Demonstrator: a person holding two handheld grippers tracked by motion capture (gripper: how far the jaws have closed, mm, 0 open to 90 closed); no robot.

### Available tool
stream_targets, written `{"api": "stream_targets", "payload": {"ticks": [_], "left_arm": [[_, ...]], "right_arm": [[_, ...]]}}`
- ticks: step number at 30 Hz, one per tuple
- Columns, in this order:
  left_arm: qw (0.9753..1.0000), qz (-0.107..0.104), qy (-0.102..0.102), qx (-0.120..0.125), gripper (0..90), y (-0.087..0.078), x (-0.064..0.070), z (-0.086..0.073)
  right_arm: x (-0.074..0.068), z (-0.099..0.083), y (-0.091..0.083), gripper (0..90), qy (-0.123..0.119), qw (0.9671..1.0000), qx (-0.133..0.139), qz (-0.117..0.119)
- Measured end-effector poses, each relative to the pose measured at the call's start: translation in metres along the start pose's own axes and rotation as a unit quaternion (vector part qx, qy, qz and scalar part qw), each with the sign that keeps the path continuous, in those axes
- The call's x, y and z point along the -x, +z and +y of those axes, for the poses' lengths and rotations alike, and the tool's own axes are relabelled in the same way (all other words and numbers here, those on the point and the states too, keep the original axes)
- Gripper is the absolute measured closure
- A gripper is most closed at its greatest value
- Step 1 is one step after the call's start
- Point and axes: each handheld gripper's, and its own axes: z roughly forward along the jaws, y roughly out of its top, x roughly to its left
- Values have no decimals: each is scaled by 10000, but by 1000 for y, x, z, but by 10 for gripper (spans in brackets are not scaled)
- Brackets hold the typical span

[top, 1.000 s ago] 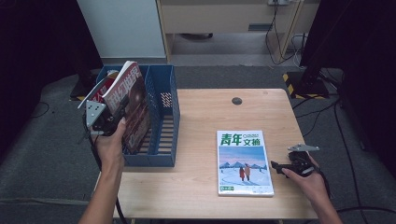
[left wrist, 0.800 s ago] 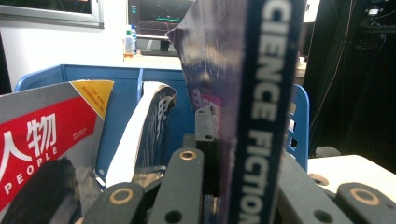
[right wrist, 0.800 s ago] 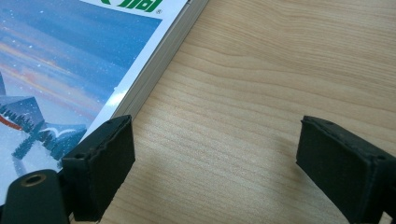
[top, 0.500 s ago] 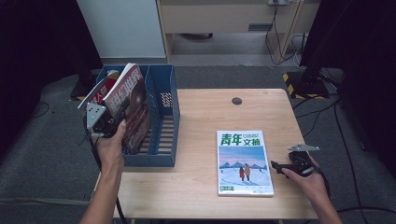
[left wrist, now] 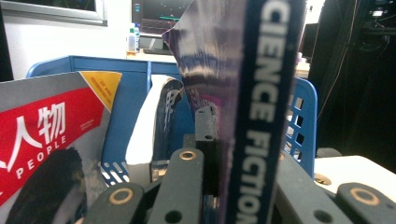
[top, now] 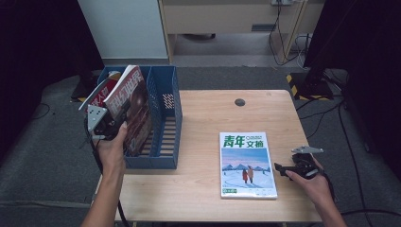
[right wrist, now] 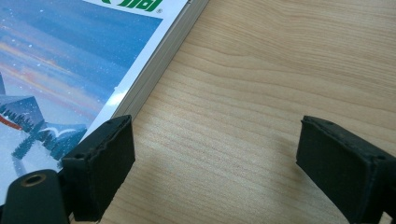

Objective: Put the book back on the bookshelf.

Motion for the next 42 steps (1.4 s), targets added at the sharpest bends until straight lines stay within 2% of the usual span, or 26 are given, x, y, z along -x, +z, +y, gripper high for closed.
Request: {"api": "stream_targets", "payload": {"ticks": [12,21,32,42], "left_arm": [[9998,169,-48,-42,839,3,-1,-6],[9997,196,-100,-64,839,5,-1,-14],[9997,169,-138,-117,839,13,8,-25],[9995,212,-209,-70,838,17,8,-33]], "right_arm": [[0,0,0,117,-1,10000,3,-4],[0,0,1,117,16,10000,-17,-4],[1,0,0,117,-10,10000,-20,-1],[0,0,1,117,-15,10000,-43,16]]}}
